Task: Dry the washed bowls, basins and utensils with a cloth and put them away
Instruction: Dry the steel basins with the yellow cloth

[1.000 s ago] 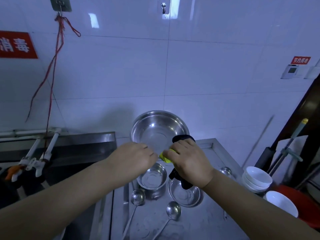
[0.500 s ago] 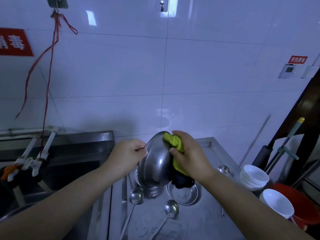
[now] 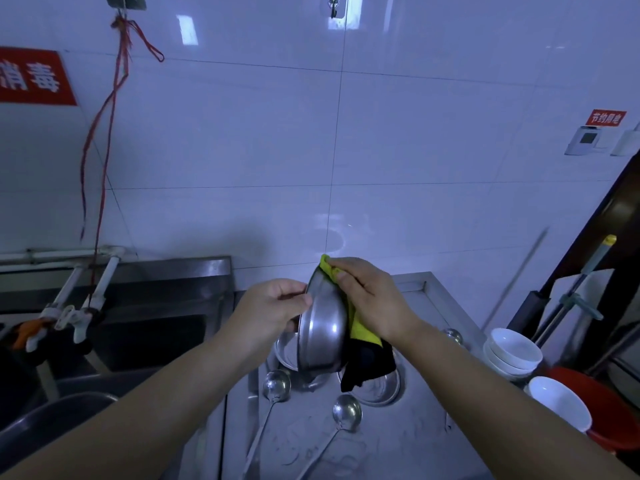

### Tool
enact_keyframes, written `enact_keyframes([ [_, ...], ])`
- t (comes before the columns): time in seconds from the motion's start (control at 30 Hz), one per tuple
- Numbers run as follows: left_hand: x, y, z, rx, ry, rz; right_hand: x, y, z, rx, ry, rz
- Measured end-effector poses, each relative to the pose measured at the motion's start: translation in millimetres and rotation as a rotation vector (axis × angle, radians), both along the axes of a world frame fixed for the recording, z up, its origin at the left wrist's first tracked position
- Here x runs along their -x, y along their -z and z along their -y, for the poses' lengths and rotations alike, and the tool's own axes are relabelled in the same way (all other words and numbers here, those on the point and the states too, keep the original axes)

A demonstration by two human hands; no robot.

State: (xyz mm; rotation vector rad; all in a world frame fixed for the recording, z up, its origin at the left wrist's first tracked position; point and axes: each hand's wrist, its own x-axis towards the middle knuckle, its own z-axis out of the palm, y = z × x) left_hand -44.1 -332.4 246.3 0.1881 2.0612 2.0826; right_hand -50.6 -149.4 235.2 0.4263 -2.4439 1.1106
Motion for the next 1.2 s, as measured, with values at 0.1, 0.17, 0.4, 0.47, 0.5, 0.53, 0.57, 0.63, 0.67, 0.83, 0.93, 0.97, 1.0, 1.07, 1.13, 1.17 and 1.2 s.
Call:
enact_keyframes([
  [0.1, 2.3, -4.0, -1.6, -0.122, -0.115, 0.094, -12.6, -1.9, 21.6, -0.111, -0.079, -0.188],
  [0.17, 6.0, -5.9, -1.1, -0.202, -0.187, 0.150, -20.7, 18.8, 31.2, -0.239, -0.101, -0.360],
  [0.4, 16.7, -21.7, -4.8, -0.451, -0.283, 0.222, -34.3, 91.9, 32.8, -0.301, 0.166, -0.610],
  [0.47, 16.7, -22.1, -9.4, -0.479, -0.270, 0.227, -27.4, 78.0, 35.5, -0.209, 0.214, -0.622],
  [0.5, 16.9, -20.9, -11.1, -0.487, -0.259, 0.224, -23.6, 69.1, 37.1, -0.197, 0.209, -0.626],
  [0.53, 16.9, -19.7, -12.4, -0.497, -0.250, 0.224, -19.9, 60.0, 39.4, -0.205, 0.192, -0.630],
  [0.57, 16.6, -18.4, -13.5, -0.511, -0.243, 0.226, -17.0, 51.3, 42.7, -0.226, 0.172, -0.631],
  [0.63, 15.9, -17.6, -15.7, -0.555, -0.244, 0.246, -13.6, 40.7, 49.2, -0.288, 0.136, -0.635],
  [0.67, 15.8, -17.8, -16.2, -0.573, -0.253, 0.256, -13.1, 40.1, 49.5, -0.319, 0.119, -0.639],
  [0.83, 19.4, -19.2, -1.0, -0.665, -0.281, 0.296, -16.1, 57.3, 26.1, -0.170, 0.130, -0.561],
  [0.93, 19.0, -11.7, 2.9, -0.710, -0.314, 0.367, -16.3, 51.3, 27.4, 0.127, 0.145, -0.420],
  [0.97, 18.9, -8.4, 2.2, -0.724, -0.326, 0.387, -15.2, 46.2, 31.0, 0.186, 0.162, -0.405],
  [1.0, 19.4, -5.9, 0.7, -0.746, -0.339, 0.401, -14.0, 40.2, 35.8, 0.211, 0.170, -0.401],
  [1.07, 20.8, -4.0, -3.3, -0.801, -0.358, 0.422, -11.1, 32.1, 46.6, 0.110, 0.147, -0.441],
  [1.13, 22.2, -5.5, -7.1, -0.833, -0.355, 0.431, -8.2, 34.9, 55.7, -0.126, 0.120, -0.510],
  [1.17, 22.6, -6.5, -8.3, -0.832, -0.345, 0.425, -7.0, 39.0, 57.4, -0.208, 0.111, -0.530],
  [1.2, 22.9, -7.0, -8.4, -0.828, -0.331, 0.417, -6.0, 42.1, 56.3, -0.231, 0.107, -0.537],
])
